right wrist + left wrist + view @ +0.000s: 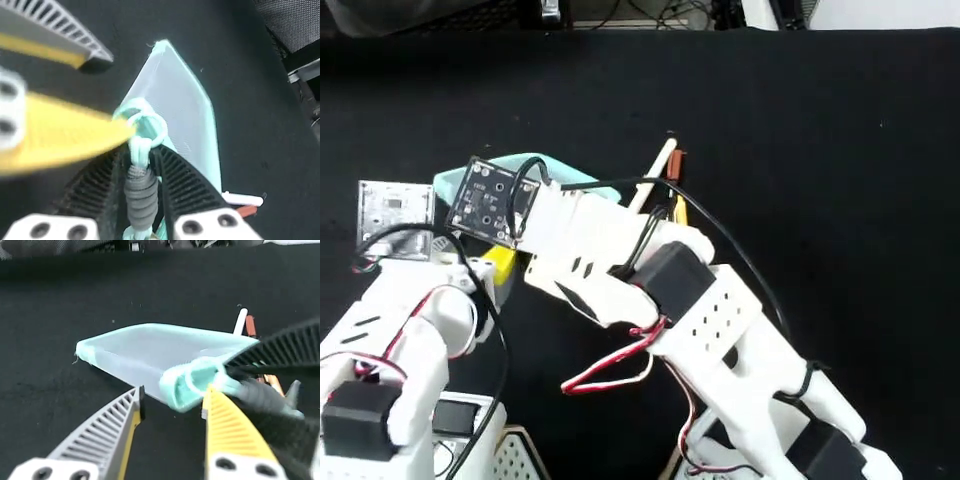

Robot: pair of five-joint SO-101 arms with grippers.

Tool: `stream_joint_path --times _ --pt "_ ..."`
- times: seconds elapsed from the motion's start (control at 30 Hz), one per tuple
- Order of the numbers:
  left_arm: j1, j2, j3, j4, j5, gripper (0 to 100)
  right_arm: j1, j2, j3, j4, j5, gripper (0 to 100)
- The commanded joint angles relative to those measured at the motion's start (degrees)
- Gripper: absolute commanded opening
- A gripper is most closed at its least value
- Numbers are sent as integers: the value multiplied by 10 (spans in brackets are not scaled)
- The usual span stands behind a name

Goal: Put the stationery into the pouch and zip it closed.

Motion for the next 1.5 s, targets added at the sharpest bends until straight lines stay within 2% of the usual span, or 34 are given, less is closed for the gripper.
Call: stream_joint_path --times 0.0,0.27,0.37,0.6,0.83,1.37,1.47 --pt "-36 4 7 -19 2 214 -11 -5 -60 28 4 12" --pt "-46 0 9 -9 2 213 -11 -5 -94 54 5 12" --pt "-45 0 -26 17 2 213 -11 -4 -112 62 5 12" --pt "-42 0 -117 65 4 213 -35 0 -217 149 25 12" --pt "-42 0 -184 124 4 213 -39 15 -211 157 23 12" --pt "-41 1 -108 126 6 213 -39 38 -211 157 23 12" --pt "-41 1 -110 126 36 213 -39 38 -211 156 24 12"
